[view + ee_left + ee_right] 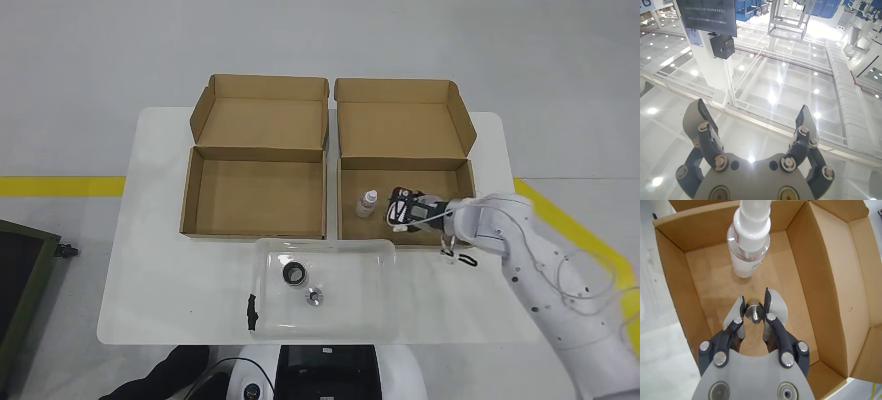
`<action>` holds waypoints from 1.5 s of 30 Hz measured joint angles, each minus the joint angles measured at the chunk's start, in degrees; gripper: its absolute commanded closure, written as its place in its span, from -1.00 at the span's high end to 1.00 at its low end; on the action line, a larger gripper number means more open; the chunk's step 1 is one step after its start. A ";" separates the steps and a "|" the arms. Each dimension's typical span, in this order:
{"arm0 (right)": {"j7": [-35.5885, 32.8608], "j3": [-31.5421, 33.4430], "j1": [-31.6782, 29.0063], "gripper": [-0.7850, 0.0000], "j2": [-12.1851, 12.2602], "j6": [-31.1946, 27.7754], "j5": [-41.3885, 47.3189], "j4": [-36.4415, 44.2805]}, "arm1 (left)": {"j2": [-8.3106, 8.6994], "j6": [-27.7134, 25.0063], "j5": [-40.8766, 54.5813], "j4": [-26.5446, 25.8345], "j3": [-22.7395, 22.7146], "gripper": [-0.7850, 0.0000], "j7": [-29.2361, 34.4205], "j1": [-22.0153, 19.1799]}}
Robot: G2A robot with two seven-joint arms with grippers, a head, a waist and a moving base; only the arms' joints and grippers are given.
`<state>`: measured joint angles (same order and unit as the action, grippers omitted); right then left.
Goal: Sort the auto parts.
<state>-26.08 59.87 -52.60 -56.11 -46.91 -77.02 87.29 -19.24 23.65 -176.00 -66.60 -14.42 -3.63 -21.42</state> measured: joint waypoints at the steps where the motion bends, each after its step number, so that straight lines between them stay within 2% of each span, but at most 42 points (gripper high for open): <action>1: 0.04 -0.28 0.24 -1.00 -0.09 0.08 -0.17 -0.27 | 0.00 0.00 0.00 0.00 0.00 1.00 0.00 0.00; 3: -0.08 -0.78 0.71 -0.92 -0.25 0.21 -0.52 -0.69 | 0.00 0.00 0.00 0.00 0.00 1.00 0.00 0.00; 6: -0.50 -1.48 1.21 -0.67 -0.45 0.19 -0.90 -1.13 | 0.00 0.00 0.00 0.00 0.00 1.00 0.00 0.00; 19: -0.68 -4.06 2.98 -0.12 -1.46 0.27 -0.16 -2.63 | 0.00 0.00 0.00 0.00 0.00 1.00 0.00 0.00; 35: -5.54 1.72 0.44 -0.06 -0.16 -1.04 4.12 5.13 | 0.00 0.00 0.00 0.00 0.00 1.00 0.00 0.00; 45: -9.98 9.71 -6.30 -0.01 1.71 -0.33 10.13 17.66 | 0.00 0.00 0.00 0.00 0.00 1.00 0.00 0.00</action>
<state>-36.06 69.58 -58.90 -54.41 -47.23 -66.89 104.95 -19.24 23.65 -176.00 -66.60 -14.42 -3.63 -21.42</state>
